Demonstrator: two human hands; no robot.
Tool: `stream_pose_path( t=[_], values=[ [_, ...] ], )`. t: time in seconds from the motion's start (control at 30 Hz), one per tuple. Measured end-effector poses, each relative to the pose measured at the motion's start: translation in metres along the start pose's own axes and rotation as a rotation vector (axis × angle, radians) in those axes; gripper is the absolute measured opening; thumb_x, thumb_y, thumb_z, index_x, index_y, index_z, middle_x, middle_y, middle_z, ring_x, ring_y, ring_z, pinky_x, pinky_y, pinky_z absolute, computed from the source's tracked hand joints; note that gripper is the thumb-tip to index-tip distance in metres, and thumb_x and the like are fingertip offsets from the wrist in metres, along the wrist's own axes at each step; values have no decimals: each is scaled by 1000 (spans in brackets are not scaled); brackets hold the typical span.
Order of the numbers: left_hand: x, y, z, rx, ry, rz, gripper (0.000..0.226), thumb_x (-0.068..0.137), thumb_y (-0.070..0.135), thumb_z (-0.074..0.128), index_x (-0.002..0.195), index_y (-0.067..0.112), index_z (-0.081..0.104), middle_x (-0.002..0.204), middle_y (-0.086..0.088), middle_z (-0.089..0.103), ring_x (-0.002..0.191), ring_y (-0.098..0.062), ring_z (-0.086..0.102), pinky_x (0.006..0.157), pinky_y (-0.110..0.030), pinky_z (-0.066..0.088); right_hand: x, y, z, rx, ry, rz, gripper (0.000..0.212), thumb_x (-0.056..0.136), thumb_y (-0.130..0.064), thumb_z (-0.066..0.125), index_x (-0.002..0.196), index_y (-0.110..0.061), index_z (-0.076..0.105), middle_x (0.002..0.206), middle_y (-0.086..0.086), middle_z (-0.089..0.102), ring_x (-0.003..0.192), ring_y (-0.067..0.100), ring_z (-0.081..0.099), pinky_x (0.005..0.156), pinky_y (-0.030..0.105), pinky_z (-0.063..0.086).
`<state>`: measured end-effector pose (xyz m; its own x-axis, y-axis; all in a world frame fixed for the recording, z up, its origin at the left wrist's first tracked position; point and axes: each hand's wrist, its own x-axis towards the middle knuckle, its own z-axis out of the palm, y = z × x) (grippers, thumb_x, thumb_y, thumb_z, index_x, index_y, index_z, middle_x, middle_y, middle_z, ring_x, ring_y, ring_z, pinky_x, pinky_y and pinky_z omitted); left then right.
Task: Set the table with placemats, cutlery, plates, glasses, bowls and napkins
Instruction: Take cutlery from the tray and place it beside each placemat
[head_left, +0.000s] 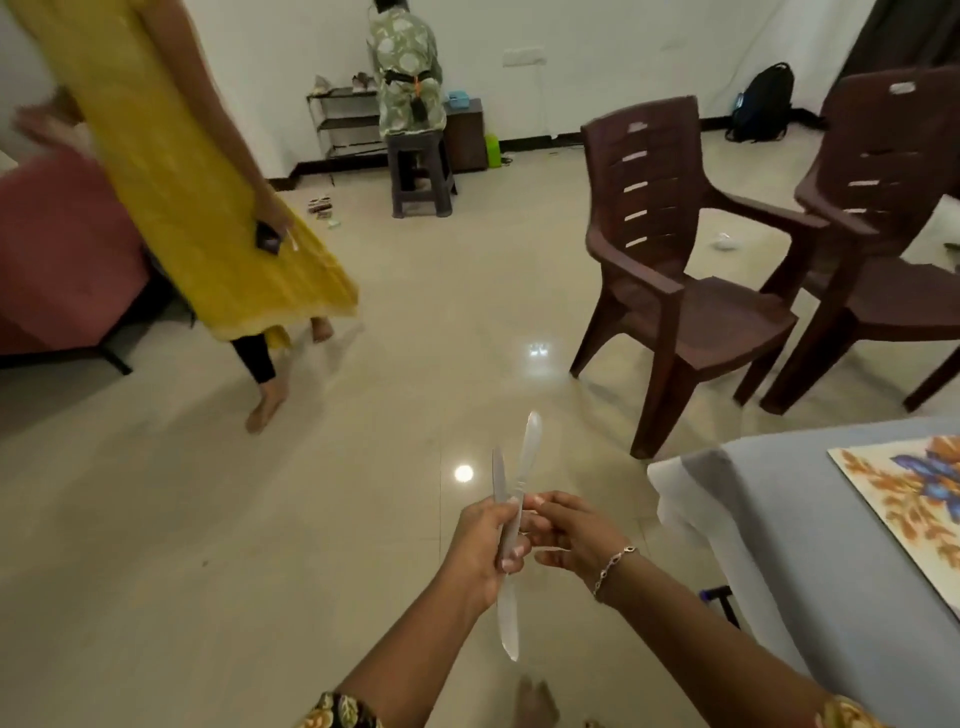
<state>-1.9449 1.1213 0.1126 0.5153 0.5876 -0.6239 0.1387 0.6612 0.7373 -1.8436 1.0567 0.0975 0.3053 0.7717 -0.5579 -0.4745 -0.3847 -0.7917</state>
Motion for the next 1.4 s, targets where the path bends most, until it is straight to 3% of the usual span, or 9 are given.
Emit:
stream_pose_path(
  t=[0.27,0.47,0.63,0.9,1.03,1.13,1.4],
  values=[
    [112,82,55,110,-152,-14,17,94,17,52,84,7,61,54,-4,63,33,-7,42,31,-13,24,94,-83,-44,146,55,-71,16,94,-17,50,100,-9,62,65,4,48,66,15,55,70,31,50],
    [205,128,113,252,-381,-52,28,96,23,48,76,6,59,49,-1,55,32,-6,41,30,-14,25,143,-130,-97,351,138,-175,15,92,-18,50,103,-11,56,61,0,54,61,12,57,72,32,45],
    [295,174,165,484,-623,-96,36,96,33,46,72,10,60,44,2,47,40,-9,41,43,-19,34,198,-182,-135,483,329,-256,11,92,-21,48,86,-12,51,60,4,59,58,18,60,66,34,49],
    [398,237,258,694,-930,-237,38,98,30,43,68,9,56,37,2,40,32,-8,32,38,-18,25,262,-252,-185,587,647,-388,14,82,-23,54,78,-12,47,61,5,54,56,28,59,69,40,47],
    [412,236,301,718,-1034,-221,37,96,28,46,67,9,58,37,0,39,31,-9,31,37,-17,21,267,-269,-207,661,840,-472,5,91,-10,46,88,-6,45,56,2,47,44,23,58,49,34,51],
    [418,226,339,778,-1111,-229,37,97,27,46,66,10,56,37,0,39,30,-8,32,35,-17,23,262,-274,-234,695,973,-512,9,92,-6,45,99,-2,49,56,5,52,44,26,58,51,36,50],
    [399,177,444,1037,-1369,-269,43,95,35,48,61,12,61,38,2,44,29,-5,33,33,-12,19,218,-258,-303,852,1357,-616,12,89,-6,52,78,-9,54,48,-2,47,42,17,51,53,27,50]
  ],
)
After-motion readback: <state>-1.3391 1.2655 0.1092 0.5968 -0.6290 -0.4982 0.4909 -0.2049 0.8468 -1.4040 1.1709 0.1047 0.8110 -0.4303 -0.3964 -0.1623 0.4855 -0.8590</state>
